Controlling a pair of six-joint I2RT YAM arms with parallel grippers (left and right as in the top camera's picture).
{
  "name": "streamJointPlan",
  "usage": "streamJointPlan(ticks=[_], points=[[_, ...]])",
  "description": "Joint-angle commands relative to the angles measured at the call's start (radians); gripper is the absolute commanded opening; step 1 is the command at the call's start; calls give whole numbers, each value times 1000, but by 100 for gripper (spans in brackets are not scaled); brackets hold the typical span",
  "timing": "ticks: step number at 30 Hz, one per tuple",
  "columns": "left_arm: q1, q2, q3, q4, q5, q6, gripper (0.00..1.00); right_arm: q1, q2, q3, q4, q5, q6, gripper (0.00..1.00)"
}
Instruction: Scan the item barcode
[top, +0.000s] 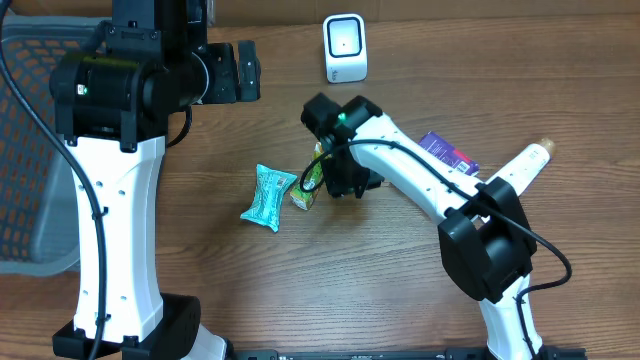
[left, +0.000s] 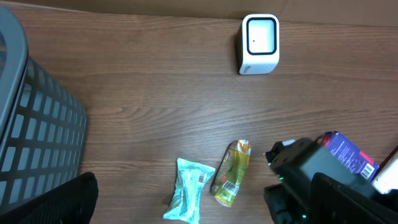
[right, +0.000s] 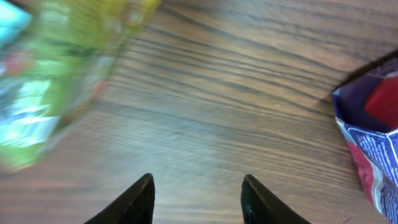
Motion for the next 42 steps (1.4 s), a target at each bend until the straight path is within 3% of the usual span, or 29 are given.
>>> streamJointPlan(ticks=[1,8,14,20,27,38,42], points=[[0,6,-5,1,2,-6,99,-50,-68,102,-28,-81,-14,48],[0,6,-5,1,2,-6,100,-216,-98,149,-63,-129,-10,53],[0,6,-5,1,2,-6,99,-342,-98,145,-77,-159,80,58],[0,6,-5,1,2,-6,100,-335,-96,63,69,-49,58,59],[0,6,-5,1,2,-6,100,-383,-95,-119,300,209,187,54],[0,6,-5,1,2,-6,100,-470,-94,-290,489,60,216,46],[0,6,-5,1,2,-6,100,-456,-90,-293,497,-108,91,46]])
